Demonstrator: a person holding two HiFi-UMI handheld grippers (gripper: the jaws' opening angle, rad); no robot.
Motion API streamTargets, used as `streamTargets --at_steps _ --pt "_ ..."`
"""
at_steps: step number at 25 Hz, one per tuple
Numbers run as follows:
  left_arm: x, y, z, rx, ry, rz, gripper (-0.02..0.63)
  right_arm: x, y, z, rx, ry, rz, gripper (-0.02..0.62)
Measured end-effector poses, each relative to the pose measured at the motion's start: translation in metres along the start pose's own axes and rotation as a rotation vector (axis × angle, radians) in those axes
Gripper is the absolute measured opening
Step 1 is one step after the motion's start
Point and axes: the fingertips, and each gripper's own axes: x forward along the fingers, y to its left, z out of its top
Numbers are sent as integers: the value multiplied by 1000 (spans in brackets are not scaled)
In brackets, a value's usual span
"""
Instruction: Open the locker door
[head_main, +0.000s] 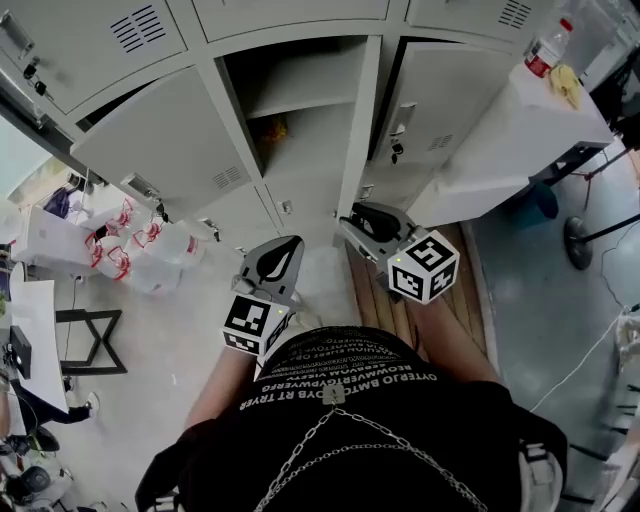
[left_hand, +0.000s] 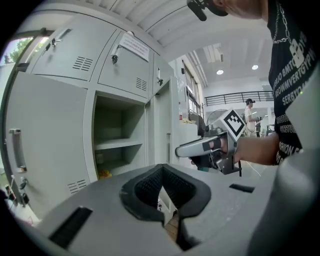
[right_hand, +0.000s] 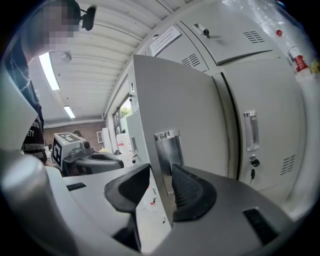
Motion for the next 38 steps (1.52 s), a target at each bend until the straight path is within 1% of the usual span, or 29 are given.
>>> streamTargets --at_steps 3,6,8,11,15,18,21,23,26,28,31,34,38 --pt "-7 -13 0 0 -10 33 3 -19 -12 -3 4 -5 -27 153" --pt "-16 -23 -9 -2 22 61 3 -37 -25 -4 -2 1 -59 193" --pt "-22 -27 -12 -6 42 77 3 -46 -33 -6 7 5 -79 204" --pt "-30 -33 -5 -2 40 98 3 -56 -41 -8 34 -1 -97 205" --pt "-38 -37 0 22 55 91 3 -65 -46 -12 46 3 -131 206" --pt "-44 -34 15 51 28 78 3 -72 -40 -9 -2 -2 -162 204" --pt "-56 -31 32 93 0 78 3 -93 -20 8 -54 -74 -179 196" --pt "-67 -27 41 118 -32 97 3 -107 -1 13 -70 -117 -187 133" --pt "-91 -21 43 115 -61 116 3 -121 26 11 -74 -147 -230 73" --pt "-111 -18 36 109 -64 125 3 -125 44 6 -79 -155 -260 -2" --pt "-147 -12 15 82 -45 148 3 -122 73 -7 -72 -137 -291 -3" --pt "-183 -5 -4 44 -26 172 3 -118 106 -13 -64 -127 -295 -3" --pt "-219 -2 -14 43 -18 171 3 -119 145 -10 -88 -128 -321 -3"
